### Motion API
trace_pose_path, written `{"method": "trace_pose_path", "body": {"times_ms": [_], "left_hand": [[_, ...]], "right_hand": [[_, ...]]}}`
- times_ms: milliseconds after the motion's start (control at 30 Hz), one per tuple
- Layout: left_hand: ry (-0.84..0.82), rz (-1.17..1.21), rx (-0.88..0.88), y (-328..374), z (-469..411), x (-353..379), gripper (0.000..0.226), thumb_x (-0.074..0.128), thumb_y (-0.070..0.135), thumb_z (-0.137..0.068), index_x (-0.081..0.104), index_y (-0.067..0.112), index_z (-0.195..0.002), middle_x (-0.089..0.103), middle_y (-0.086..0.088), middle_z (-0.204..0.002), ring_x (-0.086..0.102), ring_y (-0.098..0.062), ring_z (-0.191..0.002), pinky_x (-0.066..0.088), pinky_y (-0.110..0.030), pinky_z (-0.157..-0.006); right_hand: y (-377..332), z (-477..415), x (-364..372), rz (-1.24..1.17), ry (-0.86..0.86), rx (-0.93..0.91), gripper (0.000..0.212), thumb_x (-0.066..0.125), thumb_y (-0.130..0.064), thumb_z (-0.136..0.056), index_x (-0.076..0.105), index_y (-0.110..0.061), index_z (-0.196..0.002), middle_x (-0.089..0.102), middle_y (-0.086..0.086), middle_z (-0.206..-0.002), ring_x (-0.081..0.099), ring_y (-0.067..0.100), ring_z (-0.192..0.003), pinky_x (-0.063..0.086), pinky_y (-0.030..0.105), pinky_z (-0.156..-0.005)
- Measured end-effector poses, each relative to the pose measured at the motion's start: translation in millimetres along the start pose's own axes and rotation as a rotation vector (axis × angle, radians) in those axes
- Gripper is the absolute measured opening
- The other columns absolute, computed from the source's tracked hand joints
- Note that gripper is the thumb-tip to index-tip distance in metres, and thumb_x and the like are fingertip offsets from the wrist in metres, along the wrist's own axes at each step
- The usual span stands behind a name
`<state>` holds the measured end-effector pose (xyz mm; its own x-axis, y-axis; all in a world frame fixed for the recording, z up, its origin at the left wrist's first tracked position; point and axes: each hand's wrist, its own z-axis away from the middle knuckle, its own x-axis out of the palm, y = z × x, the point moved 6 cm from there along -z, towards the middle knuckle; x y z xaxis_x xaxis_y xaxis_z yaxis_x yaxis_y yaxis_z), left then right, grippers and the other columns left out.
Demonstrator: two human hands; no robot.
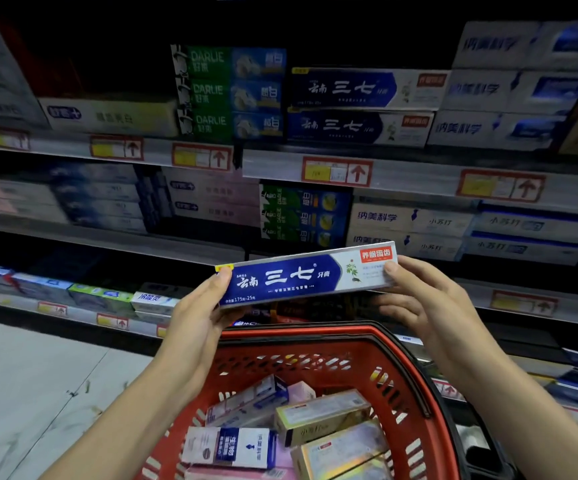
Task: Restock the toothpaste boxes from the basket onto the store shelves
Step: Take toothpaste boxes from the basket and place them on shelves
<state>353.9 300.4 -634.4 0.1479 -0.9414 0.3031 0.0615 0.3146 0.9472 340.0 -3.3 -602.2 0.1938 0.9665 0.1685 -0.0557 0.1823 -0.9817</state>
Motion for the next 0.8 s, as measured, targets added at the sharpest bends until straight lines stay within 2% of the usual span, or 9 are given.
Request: {"method": "trace_pose_path", "body": {"times_ms": [67, 133, 233, 367, 467, 667, 800], "left_hand": [[-0.021, 0.033, -0.009, -1, 0, 2, 0.032, 0.054, 0.031, -0.104, 0.072, 0.01, -0.12, 0.076, -0.012, -0.116, 0.07, -0.02, -0.102, 0.052, -0.034, -0.088], [-0.024, 0.091, -0.018, -1, -3, 3, 0.032, 0.053, 0.027, -0.105, 0.068, 0.007, -0.125, 0.073, -0.015, -0.121, 0.07, -0.02, -0.102, 0.052, -0.036, -0.09], [-0.023, 0.21, -0.022, 4, -5, 2, 0.029, 0.051, 0.018, -0.104, 0.062, 0.006, -0.128, 0.073, -0.016, -0.113, 0.072, -0.019, -0.09, 0.052, -0.037, -0.089], [-0.019, 0.244, 0.031, 18, -6, 3, 0.026, 0.051, 0.01, -0.102, 0.059, 0.006, -0.126, 0.075, -0.013, -0.106, 0.074, -0.019, -0.086, 0.052, -0.035, -0.085], [-0.005, 0.209, 0.08, 25, -8, 3, 0.025, 0.05, 0.007, -0.103, 0.061, 0.007, -0.125, 0.076, -0.01, -0.106, 0.074, -0.019, -0.092, 0.053, -0.034, -0.087], [0.034, 0.14, 0.16, 37, -5, 3, 0.032, 0.052, 0.004, -0.104, 0.062, 0.009, -0.134, 0.075, -0.011, -0.122, 0.071, -0.023, -0.113, 0.055, -0.032, -0.093], [0.053, 0.075, 0.23, 51, -1, 3, 0.034, 0.054, 0.008, -0.105, 0.063, 0.014, -0.137, 0.075, -0.007, -0.124, 0.07, -0.022, -0.118, 0.054, -0.035, -0.099]], "right_hand": [[-4, 1, -1, -0.092, 0.014, -0.001, 0.043, 0.076, -0.027, -0.083, 0.069, -0.015, -0.124, 0.079, 0.012, -0.106, 0.077, 0.024, -0.095, 0.061, 0.028, -0.074], [-6, 2, -1, -0.164, 0.022, 0.002, 0.038, 0.074, -0.021, -0.088, 0.069, -0.012, -0.125, 0.079, 0.012, -0.107, 0.077, 0.022, -0.098, 0.059, 0.029, -0.079], [-7, 0, 0, -0.22, 0.044, 0.004, 0.036, 0.073, -0.019, -0.092, 0.068, -0.01, -0.127, 0.079, 0.012, -0.109, 0.076, 0.023, -0.102, 0.055, 0.031, -0.085], [-8, 0, 5, -0.272, 0.044, -0.014, 0.036, 0.073, -0.019, -0.092, 0.069, -0.011, -0.127, 0.079, 0.012, -0.111, 0.077, 0.02, -0.099, 0.06, 0.025, -0.078], [-10, 1, 9, -0.296, 0.032, -0.05, 0.036, 0.072, -0.017, -0.093, 0.069, -0.011, -0.128, 0.078, 0.011, -0.112, 0.076, 0.021, -0.102, 0.061, 0.021, -0.075], [-16, 7, 18, -0.324, 0.022, -0.1, 0.041, 0.072, -0.017, -0.09, 0.067, -0.012, -0.131, 0.077, 0.011, -0.116, 0.074, 0.024, -0.11, 0.061, 0.027, -0.086], [-26, 12, 22, -0.311, 0.022, -0.14, 0.041, 0.074, -0.018, -0.088, 0.069, -0.013, -0.129, 0.077, 0.011, -0.117, 0.073, 0.024, -0.112, 0.06, 0.029, -0.09]]}}
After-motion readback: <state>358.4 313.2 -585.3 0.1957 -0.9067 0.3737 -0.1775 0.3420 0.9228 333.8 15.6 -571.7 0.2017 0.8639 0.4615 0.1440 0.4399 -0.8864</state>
